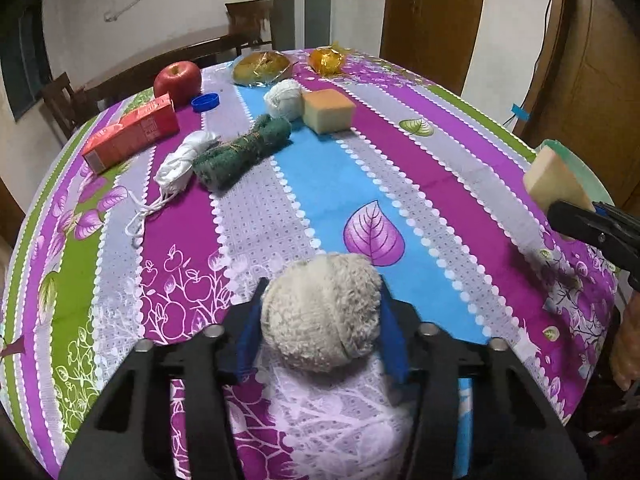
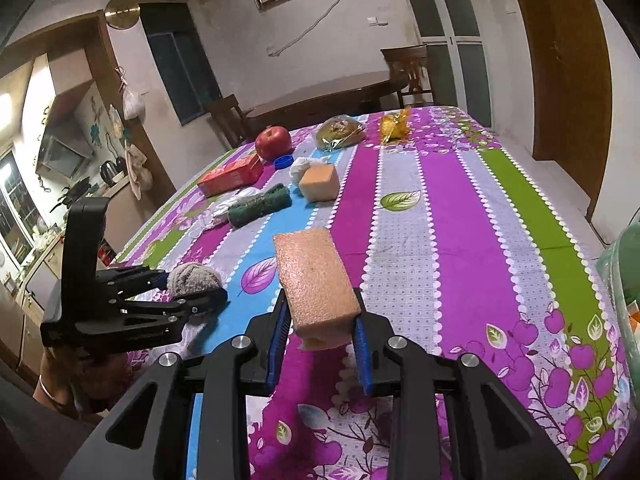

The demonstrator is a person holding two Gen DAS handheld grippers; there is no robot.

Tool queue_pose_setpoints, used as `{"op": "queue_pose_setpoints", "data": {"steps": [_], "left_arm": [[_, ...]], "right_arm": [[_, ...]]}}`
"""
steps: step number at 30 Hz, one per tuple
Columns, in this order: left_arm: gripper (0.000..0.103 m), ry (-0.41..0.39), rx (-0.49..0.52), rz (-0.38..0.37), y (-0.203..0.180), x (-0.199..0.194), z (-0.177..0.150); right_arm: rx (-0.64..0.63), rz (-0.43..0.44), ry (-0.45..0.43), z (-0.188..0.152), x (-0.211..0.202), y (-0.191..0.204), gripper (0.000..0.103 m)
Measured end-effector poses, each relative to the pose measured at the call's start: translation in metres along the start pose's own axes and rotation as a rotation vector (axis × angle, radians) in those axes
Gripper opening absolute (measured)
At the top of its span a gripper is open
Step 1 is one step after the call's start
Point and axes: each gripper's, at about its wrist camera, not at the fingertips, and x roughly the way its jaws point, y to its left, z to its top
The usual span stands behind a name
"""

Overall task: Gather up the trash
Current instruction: 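Grasp the orange sponge with the right tool while the left tool grasps the grey yarn ball, then carry the sponge and yarn ball over the green bin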

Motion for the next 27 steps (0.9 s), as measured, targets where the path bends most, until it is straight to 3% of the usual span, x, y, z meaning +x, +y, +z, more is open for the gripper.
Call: {"op": "queue_pose_setpoints", "data": {"steps": [5,16,27], "left_arm": [[0.041,-0.021,-0.051,0.022,0.001,-0.010,0.004],[0.041,-0.135,-0.032,0.191,-0.016,-0.032,0.041],[0.041,-0.185,0.050,0.202,-0.060,-0.029,0.076]], "right_arm": [[-0.014,-0.003,-0.011,0.003,-0.001,0.005,0.030],[-0.058,-0.053,-0.070,0.025,-0.015,0.006,0.030],[-0.022,-0.179,-0.122,0.038,-0.050,-0.034,0.030]]}}
